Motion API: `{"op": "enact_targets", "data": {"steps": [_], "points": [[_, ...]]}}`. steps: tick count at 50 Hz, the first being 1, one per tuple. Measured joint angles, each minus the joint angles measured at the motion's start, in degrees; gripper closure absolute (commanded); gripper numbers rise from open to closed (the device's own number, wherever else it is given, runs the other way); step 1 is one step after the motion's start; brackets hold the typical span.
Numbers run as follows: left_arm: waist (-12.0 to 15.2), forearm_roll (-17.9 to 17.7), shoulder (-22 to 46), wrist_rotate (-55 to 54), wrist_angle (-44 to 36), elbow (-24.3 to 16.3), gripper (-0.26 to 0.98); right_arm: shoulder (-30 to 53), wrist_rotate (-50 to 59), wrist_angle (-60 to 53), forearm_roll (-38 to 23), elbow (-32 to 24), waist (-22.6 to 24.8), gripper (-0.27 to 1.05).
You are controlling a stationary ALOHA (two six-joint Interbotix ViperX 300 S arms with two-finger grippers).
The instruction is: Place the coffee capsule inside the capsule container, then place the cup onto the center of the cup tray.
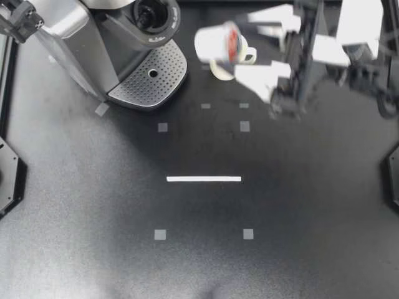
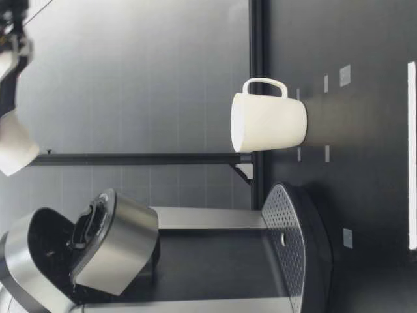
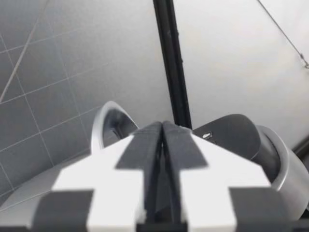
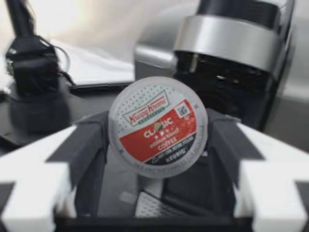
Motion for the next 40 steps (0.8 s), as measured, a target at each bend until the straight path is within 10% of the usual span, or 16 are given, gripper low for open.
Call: {"op": "enact_targets", "data": {"steps": [40], "points": [[0.0,0.0,0.0,0.26,0.0,0.0,0.59,13.62,-3.6,7.29,0.0,-13.71,-4.04,0.23]]}}
